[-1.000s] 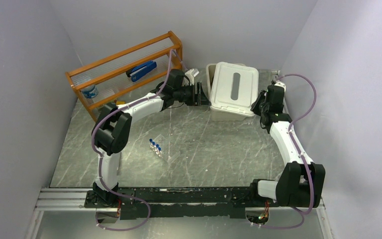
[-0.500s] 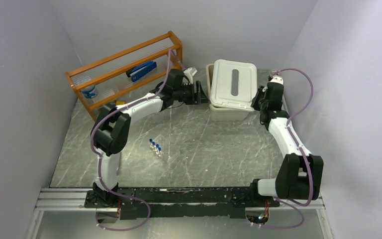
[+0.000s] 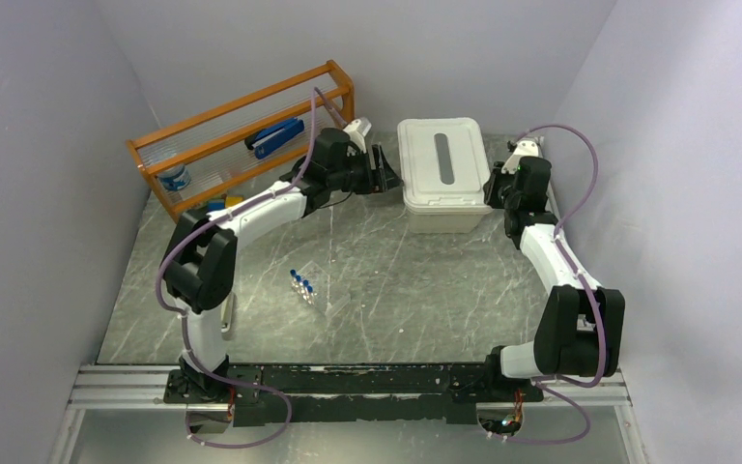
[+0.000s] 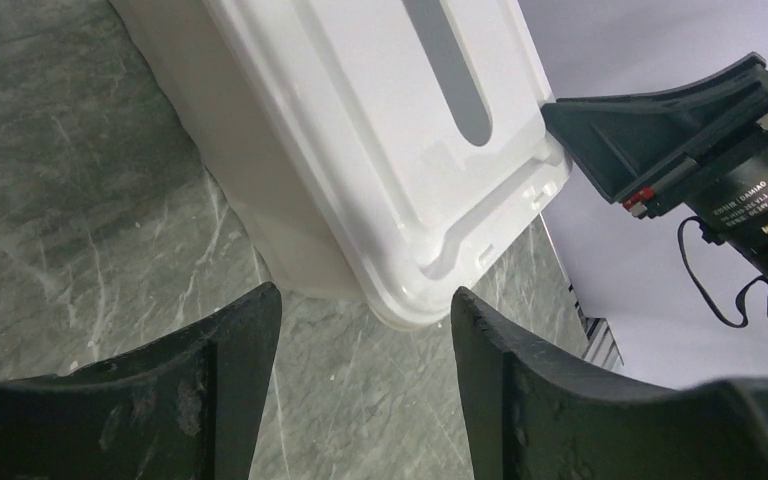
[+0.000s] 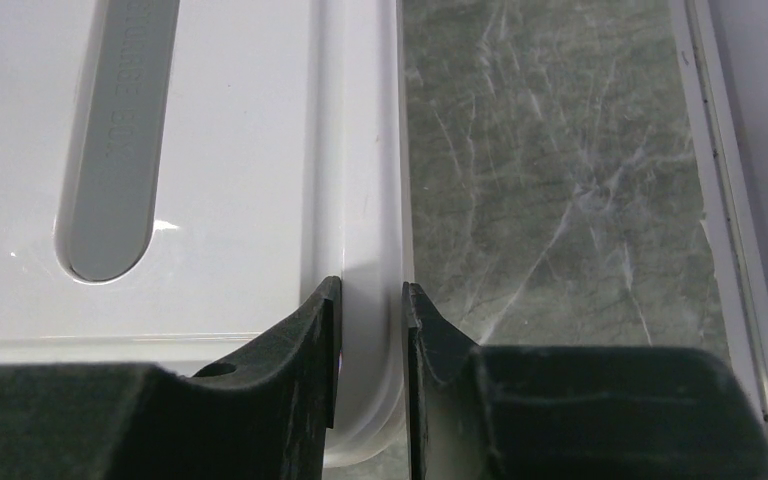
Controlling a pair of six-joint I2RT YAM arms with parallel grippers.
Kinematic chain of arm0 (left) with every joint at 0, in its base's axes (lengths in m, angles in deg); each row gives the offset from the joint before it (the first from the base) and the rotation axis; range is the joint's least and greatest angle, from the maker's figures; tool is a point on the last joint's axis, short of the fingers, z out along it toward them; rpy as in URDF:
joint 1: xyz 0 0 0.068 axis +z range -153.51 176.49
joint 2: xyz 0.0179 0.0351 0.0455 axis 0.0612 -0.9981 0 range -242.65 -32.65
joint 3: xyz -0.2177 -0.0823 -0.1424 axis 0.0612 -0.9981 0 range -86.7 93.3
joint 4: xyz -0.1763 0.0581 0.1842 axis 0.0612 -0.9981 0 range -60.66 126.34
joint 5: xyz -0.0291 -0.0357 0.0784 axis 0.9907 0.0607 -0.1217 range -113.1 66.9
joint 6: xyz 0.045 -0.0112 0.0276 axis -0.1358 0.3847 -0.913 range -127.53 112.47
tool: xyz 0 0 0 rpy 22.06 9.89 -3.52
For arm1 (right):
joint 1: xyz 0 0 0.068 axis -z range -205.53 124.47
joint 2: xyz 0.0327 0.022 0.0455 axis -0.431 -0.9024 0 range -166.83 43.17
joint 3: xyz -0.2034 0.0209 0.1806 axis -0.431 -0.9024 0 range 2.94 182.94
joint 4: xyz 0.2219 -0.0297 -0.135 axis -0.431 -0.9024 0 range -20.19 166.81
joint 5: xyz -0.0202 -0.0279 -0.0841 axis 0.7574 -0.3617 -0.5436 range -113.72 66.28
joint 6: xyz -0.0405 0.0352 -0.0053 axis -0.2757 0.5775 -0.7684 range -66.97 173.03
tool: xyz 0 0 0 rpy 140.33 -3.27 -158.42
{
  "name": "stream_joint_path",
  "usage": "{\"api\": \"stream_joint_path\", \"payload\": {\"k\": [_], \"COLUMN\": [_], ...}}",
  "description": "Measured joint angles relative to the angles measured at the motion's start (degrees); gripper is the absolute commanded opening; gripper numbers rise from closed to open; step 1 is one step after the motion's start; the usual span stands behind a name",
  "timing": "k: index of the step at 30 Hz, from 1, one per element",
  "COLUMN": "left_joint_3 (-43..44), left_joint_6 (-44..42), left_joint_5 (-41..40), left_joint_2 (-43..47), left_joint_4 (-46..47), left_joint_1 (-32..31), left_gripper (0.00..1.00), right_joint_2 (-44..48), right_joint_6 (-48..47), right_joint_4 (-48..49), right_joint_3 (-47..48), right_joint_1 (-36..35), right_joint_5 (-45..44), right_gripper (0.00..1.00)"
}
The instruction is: Organize the chemistry lab equipment
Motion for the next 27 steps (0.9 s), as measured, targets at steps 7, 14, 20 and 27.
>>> {"api": "stream_joint_path", "payload": {"k": [7, 14, 20, 27], "left_joint_3": [1.25, 2.16, 3.17, 3.23], "left_joint_6": [1.16, 1.68, 1.62, 0.44], "left_joint_5": [0.76, 2.82, 3.17, 2.29], "left_joint_2": [-3.72, -6.62, -6.86, -6.86], "left_joint_4": [0.17, 0.15, 0.15, -0.15], "left_joint_1": [0.00, -0.04, -0.74, -1.29], "left_gripper": [0.68, 0.69, 0.67, 0.56], "right_joint_2": [0.00, 0.17, 0.79, 0.92], "right_joint_6": [-1.57, -0.39, 1.53, 4.50], "right_joint_4": [0.09, -0.09, -2.29, -4.13], "right_joint_3": [0.00, 0.02, -0.02, -0.02], "right_joint_1": [-0.04, -0.24, -0.33, -0.33], "right_joint_5": [0.52, -4.96, -9.20, -9.31], "right_gripper": [0.35, 0.46, 0.50, 0.49]}}
